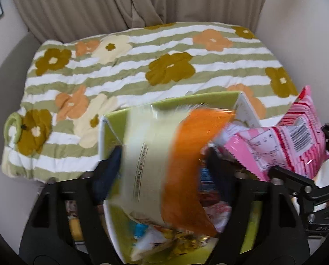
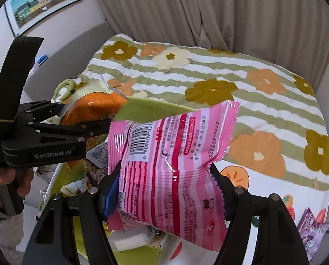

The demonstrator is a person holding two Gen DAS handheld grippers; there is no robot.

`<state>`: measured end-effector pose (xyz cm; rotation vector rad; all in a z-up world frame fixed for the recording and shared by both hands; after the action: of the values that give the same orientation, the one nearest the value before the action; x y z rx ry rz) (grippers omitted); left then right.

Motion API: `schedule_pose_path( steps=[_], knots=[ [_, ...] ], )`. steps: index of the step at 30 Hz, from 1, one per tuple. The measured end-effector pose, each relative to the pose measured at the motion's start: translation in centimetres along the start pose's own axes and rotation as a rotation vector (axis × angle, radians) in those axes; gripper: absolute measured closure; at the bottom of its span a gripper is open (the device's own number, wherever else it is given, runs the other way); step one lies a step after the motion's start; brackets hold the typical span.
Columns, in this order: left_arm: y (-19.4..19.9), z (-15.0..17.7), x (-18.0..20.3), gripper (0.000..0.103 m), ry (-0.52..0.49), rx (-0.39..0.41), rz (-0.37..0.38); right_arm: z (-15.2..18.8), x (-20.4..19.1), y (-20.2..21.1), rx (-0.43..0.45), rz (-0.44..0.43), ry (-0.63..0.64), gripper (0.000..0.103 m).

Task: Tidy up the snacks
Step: 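Carry both bags over the green box and open both tools to drop them, then move both tools back toward the purple bag and green packet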

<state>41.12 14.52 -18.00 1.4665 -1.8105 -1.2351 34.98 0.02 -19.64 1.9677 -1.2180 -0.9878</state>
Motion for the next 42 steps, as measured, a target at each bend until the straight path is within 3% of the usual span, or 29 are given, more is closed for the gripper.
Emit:
schedule_pose_path(
  steps=[1,13,25,27,28,29,31,42],
  knots=[
    [0.1,0.0,-0.2,0.002,-0.013,0.014,-0.019,0.1,0.0,-0.1,-0.002,0.008,-0.007,0.037],
    [2.4,1.5,-0.7,0.002,-0.032,0.068,0.007,2.3,-1.3,0.9,-0.005,0.064,-0.043,0.037],
    [4.6,7.2,-4.1,0.002,0.138,0.041,-0.052,3.4,-4.0,1.1,-0.027,-0.020,0.006,0.034],
    [5.3,7.8,-4.5,0.002,0.158,0.048,-0.061,3.8,-4.6,1.2,-0.029,-0.043,0.009,0.031],
    [5.5,8.1,-4.6,0.002,0.167,0.051,-0.064,4.0,-4.9,1.3,-0.026,-0.057,0.014,0.023],
    [5.8,8.4,-4.7,0.002,0.177,0.053,-0.066,4.3,-5.3,1.5,-0.019,-0.076,0.023,0.009],
    [6.1,9.1,-4.7,0.002,0.190,0.055,-0.064,4.9,-5.9,1.8,0.003,-0.093,0.055,0.000],
    [7.9,12.3,-3.0,0.002,0.197,0.049,-0.074,7.7,-6.9,3.0,0.020,-0.059,0.113,0.000]
  ],
)
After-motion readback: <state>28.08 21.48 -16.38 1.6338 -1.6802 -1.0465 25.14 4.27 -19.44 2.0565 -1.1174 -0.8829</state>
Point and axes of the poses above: each gripper's, at about its wrist camera, not at the fingertips, and y roughly against the way its jaws point, x to its right, z to its underside, the point moved 8 cm from there along -y, roughly the way its jaws point, and after that the axes turned 9 degrees about -y, right-handed, at the moved point
